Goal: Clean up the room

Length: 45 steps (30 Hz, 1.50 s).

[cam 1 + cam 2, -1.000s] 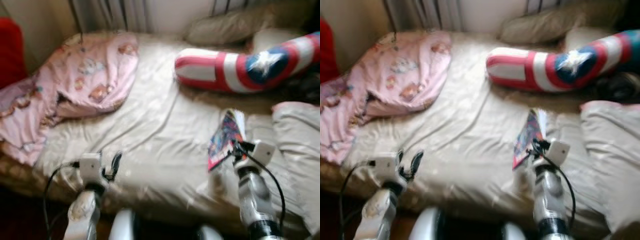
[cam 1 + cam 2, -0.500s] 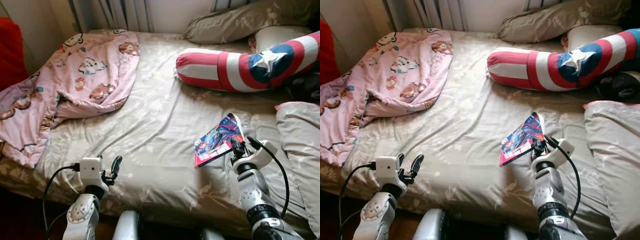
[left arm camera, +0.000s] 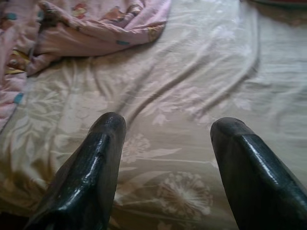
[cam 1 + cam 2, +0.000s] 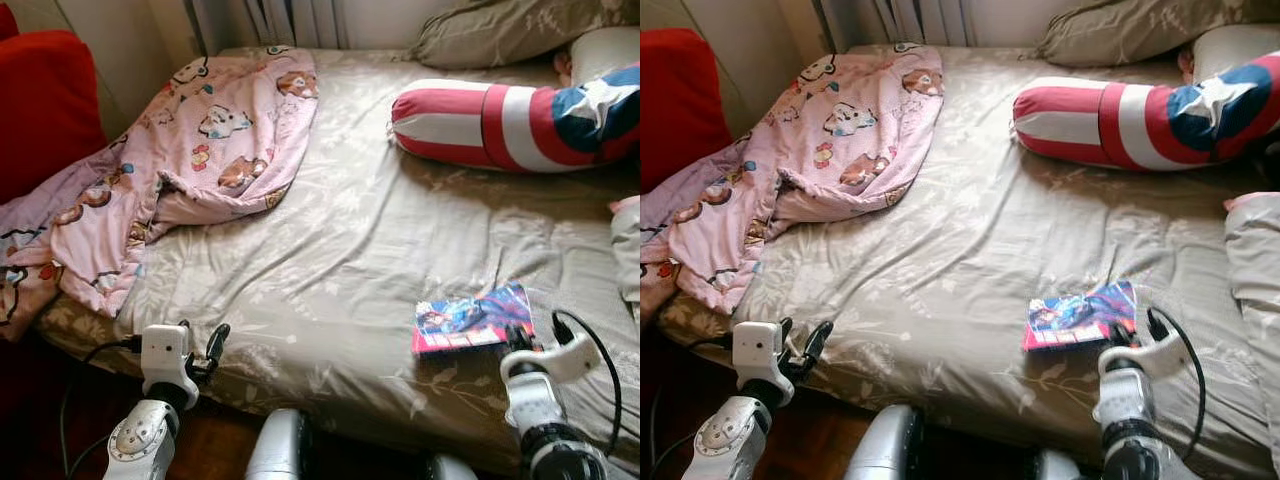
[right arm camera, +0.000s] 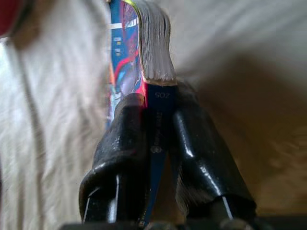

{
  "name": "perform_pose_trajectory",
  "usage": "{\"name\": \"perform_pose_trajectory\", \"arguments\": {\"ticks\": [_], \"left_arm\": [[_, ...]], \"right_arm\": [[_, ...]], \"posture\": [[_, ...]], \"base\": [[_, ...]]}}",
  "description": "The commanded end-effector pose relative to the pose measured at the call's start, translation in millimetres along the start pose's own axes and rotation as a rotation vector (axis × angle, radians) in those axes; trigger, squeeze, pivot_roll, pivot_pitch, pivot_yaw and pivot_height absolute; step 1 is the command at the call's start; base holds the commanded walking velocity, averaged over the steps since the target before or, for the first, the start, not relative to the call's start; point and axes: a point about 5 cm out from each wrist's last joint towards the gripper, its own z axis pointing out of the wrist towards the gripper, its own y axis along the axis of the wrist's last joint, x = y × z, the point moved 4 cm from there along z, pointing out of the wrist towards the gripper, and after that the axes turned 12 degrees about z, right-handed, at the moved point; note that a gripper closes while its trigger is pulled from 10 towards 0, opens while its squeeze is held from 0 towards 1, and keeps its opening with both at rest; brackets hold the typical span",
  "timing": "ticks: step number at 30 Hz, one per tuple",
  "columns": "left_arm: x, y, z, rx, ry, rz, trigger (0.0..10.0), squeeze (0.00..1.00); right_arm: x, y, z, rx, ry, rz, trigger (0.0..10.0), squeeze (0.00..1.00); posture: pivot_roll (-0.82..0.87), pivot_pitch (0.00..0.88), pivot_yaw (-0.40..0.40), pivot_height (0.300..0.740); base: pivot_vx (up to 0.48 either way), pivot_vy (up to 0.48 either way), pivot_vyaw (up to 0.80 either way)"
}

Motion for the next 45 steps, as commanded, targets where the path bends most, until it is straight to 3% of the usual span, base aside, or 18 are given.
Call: {"name": "perform_pose_trajectory", "arguments": {"ticks": [1,5,11,18,19,20,21,22,23,28,29,30,38,45], "left_arm": [[0.3,-1,-6.0,0.019,-0.022,0.014,10.0,0.00],[-0.3,-4,-8.4,0.030,-0.029,0.017,10.0,0.00],[-2.9,-5,-14.7,0.050,-0.050,0.024,10.0,0.00],[-4.4,0,-14.8,0.047,-0.055,0.019,10.0,0.00],[-4.8,0,-14.7,0.048,-0.056,0.018,10.0,0.00],[-5.3,1,-13.9,0.049,-0.058,0.017,10.0,0.00],[-5.8,1,-13.1,0.049,-0.059,0.017,10.0,0.00],[-6.1,2,-12.7,0.050,-0.061,0.017,10.0,0.00],[-7.0,3,-11.9,0.051,-0.063,0.016,10.0,0.00],[-7.9,3,-10.4,0.056,-0.068,0.016,10.0,0.00],[-8.3,3,-10.0,0.057,-0.069,0.016,10.0,0.00],[-8.8,3,-9.6,0.059,-0.070,0.016,10.0,0.00],[-10.9,2,-5.8,0.061,-0.072,0.010,10.0,0.00],[-11.1,-2,-2.4,0.067,-0.069,0.005,10.0,0.00]], "right_arm": [[-21.8,3,-4.7,-0.018,-0.097,0.025,10.0,0.00],[-33.7,2,-9.0,-0.016,-0.121,0.007,10.0,0.00],[-52.0,4,-14.8,-0.033,-0.201,0.053,10.0,0.00],[-58.7,5,-17.1,-0.030,-0.233,0.034,10.0,0.00],[-58.9,5,-17.1,-0.030,-0.233,0.034,10.0,0.05],[-58.7,5,-17.0,-0.030,-0.231,0.033,10.0,0.23],[-58.3,6,-16.8,-0.031,-0.229,0.033,10.0,0.68],[-58.1,6,-16.7,-0.031,-0.229,0.033,10.0,0.68],[-57.9,8,-16.3,-0.033,-0.229,0.031,10.0,0.97],[-55.6,18,-14.4,-0.064,-0.233,0.031,10.0,0.94],[-54.6,20,-13.9,-0.072,-0.232,0.032,10.0,0.89],[-53.4,21,-13.3,-0.079,-0.229,0.035,10.0,0.00],[-48.7,26,-11.2,-0.092,-0.220,0.031,10.0,0.00],[-55.3,20,-14.8,-0.088,-0.229,0.030,10.0,0.00]], "posture": [[0.18,0.187,0.134,0.640],[0.19,0.202,0.145,0.640],[0.19,0.218,0.152,0.640],[0.20,0.229,0.157,0.640],[0.20,0.230,0.158,0.640],[0.20,0.232,0.159,0.640],[0.20,0.234,0.159,0.640],[0.20,0.234,0.160,0.640],[0.20,0.235,0.160,0.640],[0.20,0.236,0.160,0.640],[0.20,0.236,0.159,0.640],[0.20,0.236,0.159,0.640],[0.19,0.232,0.154,0.640],[0.18,0.224,0.142,0.640]], "base": [[0.000,0.000,0.00],[0.000,0.000,0.00],[0.000,0.000,0.00],[0.000,0.000,0.00],[0.000,0.000,0.00],[0.000,0.000,0.00],[0.000,0.000,0.00],[0.000,0.000,0.00],[0.000,0.000,0.00],[0.000,0.000,0.00],[0.000,0.000,0.00],[0.000,0.000,0.00],[0.000,0.000,0.00],[0.000,0.000,0.00]]}}
